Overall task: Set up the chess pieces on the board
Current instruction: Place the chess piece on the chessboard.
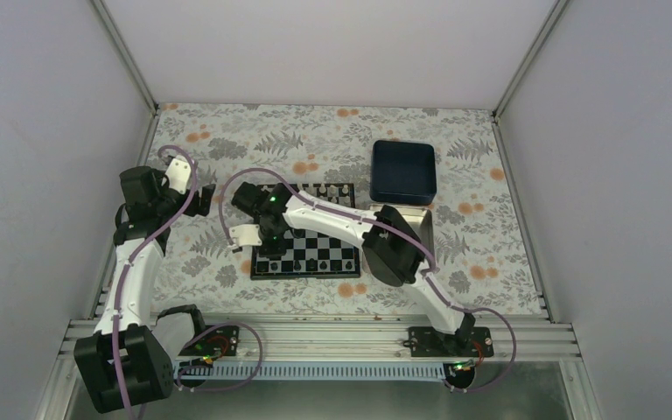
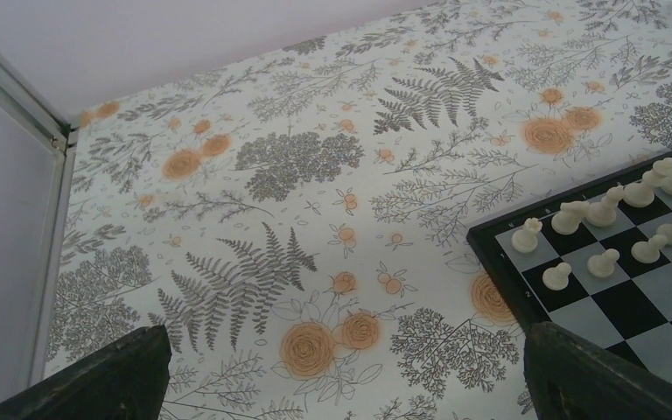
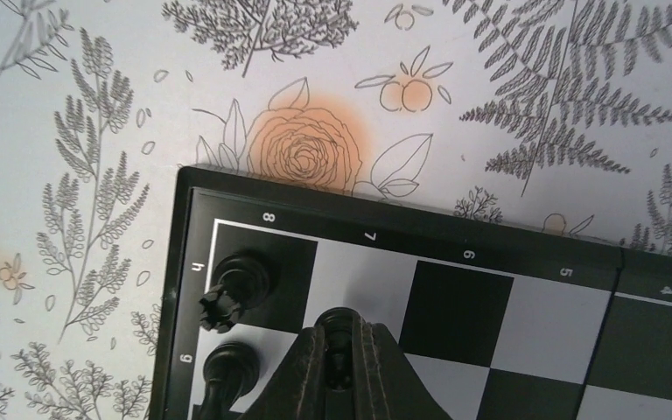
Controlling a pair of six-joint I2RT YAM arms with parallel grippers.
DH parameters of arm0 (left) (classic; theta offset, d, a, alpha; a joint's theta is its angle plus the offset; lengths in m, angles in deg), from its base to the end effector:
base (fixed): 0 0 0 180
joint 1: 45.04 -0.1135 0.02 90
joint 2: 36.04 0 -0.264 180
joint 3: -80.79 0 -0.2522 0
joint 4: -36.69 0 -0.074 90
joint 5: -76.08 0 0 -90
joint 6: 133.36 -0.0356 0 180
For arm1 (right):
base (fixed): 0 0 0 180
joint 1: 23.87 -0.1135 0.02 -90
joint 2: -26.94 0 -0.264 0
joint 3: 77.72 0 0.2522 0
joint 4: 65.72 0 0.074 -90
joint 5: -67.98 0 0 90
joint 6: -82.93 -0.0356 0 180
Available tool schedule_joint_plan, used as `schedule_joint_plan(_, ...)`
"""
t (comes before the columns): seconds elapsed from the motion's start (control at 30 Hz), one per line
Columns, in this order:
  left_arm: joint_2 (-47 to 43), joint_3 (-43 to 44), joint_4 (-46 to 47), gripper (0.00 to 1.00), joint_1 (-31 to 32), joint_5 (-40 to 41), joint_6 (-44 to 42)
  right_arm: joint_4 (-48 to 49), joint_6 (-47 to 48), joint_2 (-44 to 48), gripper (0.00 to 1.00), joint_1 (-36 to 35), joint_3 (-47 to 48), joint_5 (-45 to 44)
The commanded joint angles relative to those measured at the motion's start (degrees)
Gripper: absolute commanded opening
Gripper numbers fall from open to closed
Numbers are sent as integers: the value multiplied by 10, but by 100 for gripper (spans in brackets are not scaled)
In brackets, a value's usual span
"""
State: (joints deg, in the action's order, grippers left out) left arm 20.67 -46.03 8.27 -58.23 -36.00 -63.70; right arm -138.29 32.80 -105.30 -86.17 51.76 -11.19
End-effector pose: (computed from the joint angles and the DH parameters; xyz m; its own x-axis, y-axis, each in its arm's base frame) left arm 0.2149 0.0366 0.2620 -0.4486 0.2257 -0.8647 0.2720 0.9562 0.1084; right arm 0.2158 0.4254 0.1914 0.2265 -0.9231 -0.3109 -0.9727 -0.2310 -0.0228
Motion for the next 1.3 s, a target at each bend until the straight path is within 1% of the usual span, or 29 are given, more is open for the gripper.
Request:
schedule_joint_plan(0.0,-10,-4,15,100,-4,-4,3,-3,8,-20,7,-3,16,0)
schedule_joint_plan(1.13,-11,-4,13,100,-10,-14,1,-9,8,-54,7,-2,39,7)
schedule_joint_plan(1.2,-11,-4,13,100,-10,-14,1,-8,6,-53,11,-2,40,5)
schedule_joint_plan(1.27,-11,-4,13,100,-11,-14,1,-2,3,-48,21,-2,39,-3)
